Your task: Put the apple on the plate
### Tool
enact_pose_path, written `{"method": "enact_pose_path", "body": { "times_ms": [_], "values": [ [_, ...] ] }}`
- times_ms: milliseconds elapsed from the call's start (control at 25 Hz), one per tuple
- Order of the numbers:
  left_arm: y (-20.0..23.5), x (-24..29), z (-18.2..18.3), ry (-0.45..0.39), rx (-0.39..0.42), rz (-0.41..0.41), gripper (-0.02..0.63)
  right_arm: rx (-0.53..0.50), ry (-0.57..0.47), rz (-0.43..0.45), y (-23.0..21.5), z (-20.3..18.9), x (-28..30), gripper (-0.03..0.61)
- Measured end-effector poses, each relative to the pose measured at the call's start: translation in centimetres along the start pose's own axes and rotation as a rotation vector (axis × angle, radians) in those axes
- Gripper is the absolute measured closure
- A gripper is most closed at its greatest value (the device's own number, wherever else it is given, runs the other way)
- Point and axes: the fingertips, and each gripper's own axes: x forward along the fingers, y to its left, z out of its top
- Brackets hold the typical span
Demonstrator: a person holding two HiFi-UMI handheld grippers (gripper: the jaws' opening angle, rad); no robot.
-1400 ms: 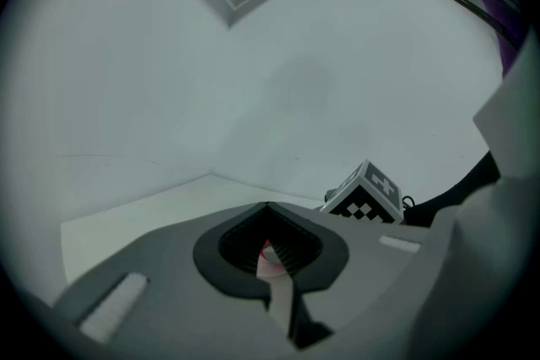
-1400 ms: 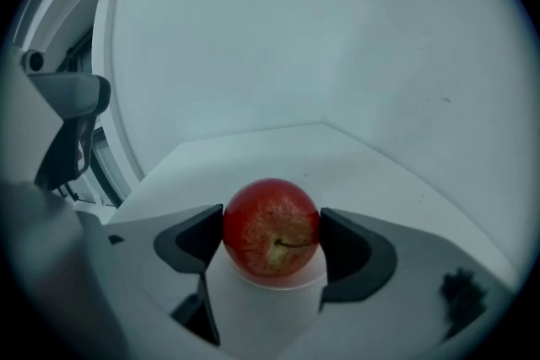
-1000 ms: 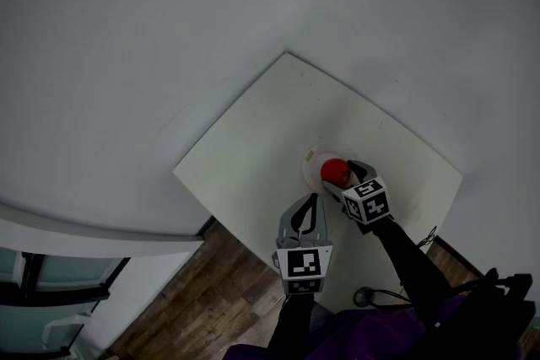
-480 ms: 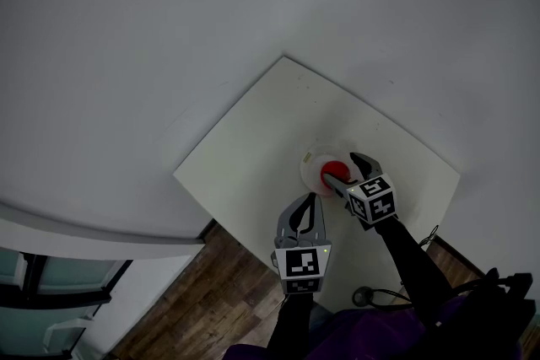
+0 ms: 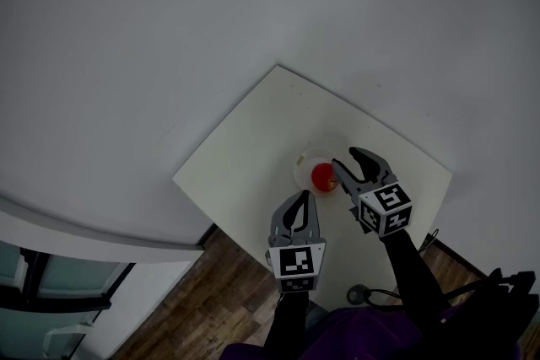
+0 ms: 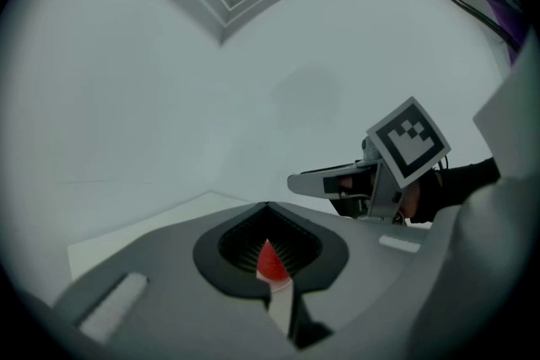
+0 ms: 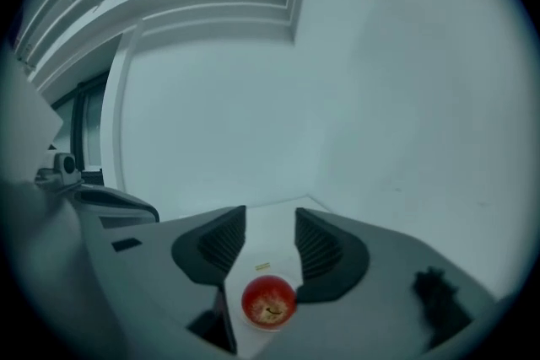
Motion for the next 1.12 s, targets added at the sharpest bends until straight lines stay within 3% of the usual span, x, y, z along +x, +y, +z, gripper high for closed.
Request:
{"method": "enact_pose_path", "body": {
  "times_ms": [80,240,360,560,1120],
  "values": [
    [-0.4,-0.5,0.8,0.001,-0.016,0.007,0.607,-0.005,-0.039,-0.027,0.0,1.3,-1.4,0.493],
    [-1.0,-1.3,2.1,-0.029,0.023,0.01,0.607,0.007,-0.117,-0.048,0.6,3.6,-4.0,0.563],
    [-1.7,-2.1,2.7,-0.054,0.06,-0.005,0.607,-0.003,-0.155,-0.073,1.0,4.7,-5.7,0.568],
    [-2.9,-3.6,4.9,-0.088,0.05,0.009,0.607,-0.037,-0.192,-0.101,1.4,5.9,-8.0,0.569],
    [-4.1,-5.5,6.1,-0.123,0.111,0.012,0.607,-0.049,-0.218,-0.094,2.0,6.9,-10.3,0.569]
  ]
}}
